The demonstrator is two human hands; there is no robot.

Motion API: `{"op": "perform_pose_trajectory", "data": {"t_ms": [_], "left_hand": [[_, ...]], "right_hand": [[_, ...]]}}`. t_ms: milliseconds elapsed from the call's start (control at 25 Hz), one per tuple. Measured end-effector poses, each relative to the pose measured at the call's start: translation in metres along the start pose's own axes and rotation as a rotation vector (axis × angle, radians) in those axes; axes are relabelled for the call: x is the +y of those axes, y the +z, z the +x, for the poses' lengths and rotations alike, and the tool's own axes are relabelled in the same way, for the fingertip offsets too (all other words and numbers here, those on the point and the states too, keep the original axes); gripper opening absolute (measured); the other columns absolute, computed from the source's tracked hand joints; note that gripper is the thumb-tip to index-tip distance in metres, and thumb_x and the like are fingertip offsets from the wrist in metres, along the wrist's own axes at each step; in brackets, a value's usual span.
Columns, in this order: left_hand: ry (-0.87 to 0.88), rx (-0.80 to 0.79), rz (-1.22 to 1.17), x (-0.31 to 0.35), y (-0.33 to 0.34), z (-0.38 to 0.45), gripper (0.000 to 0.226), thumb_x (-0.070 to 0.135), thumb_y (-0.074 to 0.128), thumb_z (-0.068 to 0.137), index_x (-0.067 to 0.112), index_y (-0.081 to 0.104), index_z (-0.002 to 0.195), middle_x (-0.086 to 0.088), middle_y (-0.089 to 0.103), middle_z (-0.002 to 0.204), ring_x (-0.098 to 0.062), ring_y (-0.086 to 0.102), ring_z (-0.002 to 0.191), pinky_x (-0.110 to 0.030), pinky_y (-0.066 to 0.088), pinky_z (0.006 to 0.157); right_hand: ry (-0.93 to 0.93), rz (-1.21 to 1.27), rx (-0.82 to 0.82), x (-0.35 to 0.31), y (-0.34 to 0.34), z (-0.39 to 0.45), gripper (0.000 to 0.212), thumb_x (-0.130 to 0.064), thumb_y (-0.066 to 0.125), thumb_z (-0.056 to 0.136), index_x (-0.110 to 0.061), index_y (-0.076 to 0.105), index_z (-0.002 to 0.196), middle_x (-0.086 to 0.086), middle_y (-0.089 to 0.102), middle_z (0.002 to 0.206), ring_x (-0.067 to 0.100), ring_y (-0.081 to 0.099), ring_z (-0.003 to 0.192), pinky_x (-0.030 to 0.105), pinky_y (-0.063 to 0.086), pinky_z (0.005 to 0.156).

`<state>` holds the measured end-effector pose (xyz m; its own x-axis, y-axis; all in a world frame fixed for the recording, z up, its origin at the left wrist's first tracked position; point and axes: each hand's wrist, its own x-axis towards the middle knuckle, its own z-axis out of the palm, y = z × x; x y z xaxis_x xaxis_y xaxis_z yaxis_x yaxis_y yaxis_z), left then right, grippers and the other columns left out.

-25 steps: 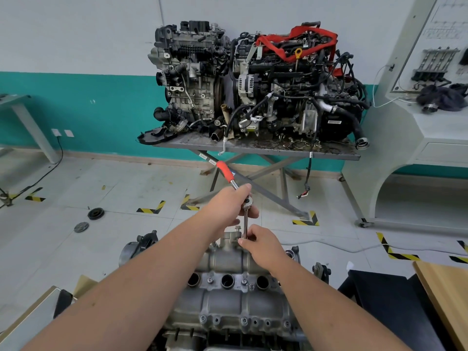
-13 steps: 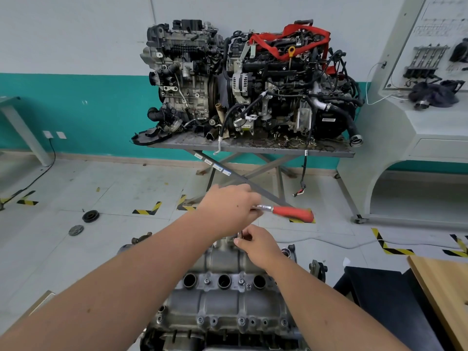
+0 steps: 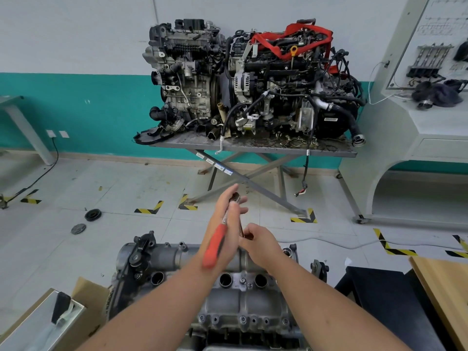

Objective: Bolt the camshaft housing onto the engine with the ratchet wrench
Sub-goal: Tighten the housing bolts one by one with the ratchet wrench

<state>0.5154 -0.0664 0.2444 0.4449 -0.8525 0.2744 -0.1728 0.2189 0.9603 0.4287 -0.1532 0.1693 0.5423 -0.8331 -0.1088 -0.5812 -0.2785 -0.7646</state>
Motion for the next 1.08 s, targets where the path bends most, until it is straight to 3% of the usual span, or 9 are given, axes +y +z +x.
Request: {"op": "perform_pose_trajectory", "data": {"t_ms": [80,200,360,560,680,880,1000,1080], "left_hand": [[-0.231,0.098,-0.238,0.000,0.004,0.005,0.040,0.050,0.027,0.105,0.039,0.053,0.133,0.008,0.073,0.111,-0.008,0.067,0.104,-0.031,0.052,0.086],[-0.444,0.096,-0.471,0.002,0.001,0.013,0.054,0.054,0.024,0.104,0.024,0.069,0.113,-0.003,0.074,0.101,-0.016,0.066,0.100,-0.043,0.046,0.096],[-0.529,-0.030,-0.416,0.008,-0.011,0.022,0.052,0.057,0.031,0.102,0.019,0.066,0.100,-0.004,0.072,0.094,-0.016,0.066,0.099,-0.043,0.044,0.090],[-0.594,-0.347,-0.330,0.019,-0.037,0.036,0.038,0.052,0.036,0.103,0.019,0.056,0.098,-0.005,0.071,0.101,-0.014,0.066,0.107,-0.049,0.048,0.096],[-0.643,-0.445,-0.130,0.034,-0.043,0.051,0.032,0.046,0.040,0.104,0.021,0.056,0.091,-0.003,0.073,0.102,-0.013,0.067,0.106,-0.045,0.045,0.090],[-0.603,-0.353,0.188,0.056,-0.023,0.063,0.017,0.028,0.047,0.097,0.019,0.054,0.084,0.001,0.074,0.081,-0.005,0.071,0.078,-0.039,0.042,0.083],[-0.459,-0.319,0.475,0.063,-0.008,0.061,0.017,0.021,0.040,0.092,0.014,0.054,0.087,-0.003,0.074,0.079,-0.013,0.064,0.069,-0.034,0.045,0.072],[-0.285,-0.402,0.754,0.065,-0.002,0.062,0.018,0.022,0.039,0.096,0.015,0.054,0.089,-0.003,0.071,0.081,-0.016,0.057,0.066,-0.030,0.042,0.058]], "right_hand": [[0.016,0.006,0.021,0.002,0.002,0.002,0.026,-0.027,0.066,0.091,-0.028,0.049,0.072,-0.010,0.056,0.072,0.005,0.049,0.066,0.021,0.033,0.058],[0.005,0.037,0.009,0.002,-0.001,0.000,0.026,-0.025,0.067,0.092,-0.028,0.051,0.072,-0.011,0.056,0.072,0.001,0.049,0.066,0.017,0.033,0.058],[0.010,0.043,0.000,0.001,-0.001,-0.002,0.026,-0.025,0.066,0.093,-0.028,0.051,0.072,-0.011,0.055,0.070,0.002,0.049,0.065,0.019,0.033,0.059],[0.013,0.038,0.003,0.002,-0.001,-0.002,0.024,-0.026,0.066,0.093,-0.028,0.052,0.074,-0.010,0.058,0.074,0.002,0.051,0.068,0.019,0.034,0.060],[0.017,0.045,0.000,0.002,-0.001,-0.001,0.024,-0.025,0.066,0.093,-0.029,0.052,0.074,-0.011,0.058,0.075,0.000,0.052,0.069,0.018,0.034,0.059],[0.017,0.043,0.001,0.003,-0.001,-0.001,0.024,-0.026,0.067,0.092,-0.028,0.051,0.074,-0.010,0.059,0.077,0.005,0.052,0.070,0.023,0.036,0.062],[0.011,0.036,-0.004,0.003,-0.001,-0.001,0.021,-0.026,0.068,0.091,-0.025,0.053,0.077,-0.007,0.060,0.080,0.012,0.054,0.075,0.028,0.040,0.066],[0.010,0.023,-0.001,0.003,-0.001,0.000,0.020,-0.027,0.068,0.091,-0.023,0.053,0.078,-0.006,0.059,0.080,0.013,0.053,0.075,0.029,0.040,0.066]]}}
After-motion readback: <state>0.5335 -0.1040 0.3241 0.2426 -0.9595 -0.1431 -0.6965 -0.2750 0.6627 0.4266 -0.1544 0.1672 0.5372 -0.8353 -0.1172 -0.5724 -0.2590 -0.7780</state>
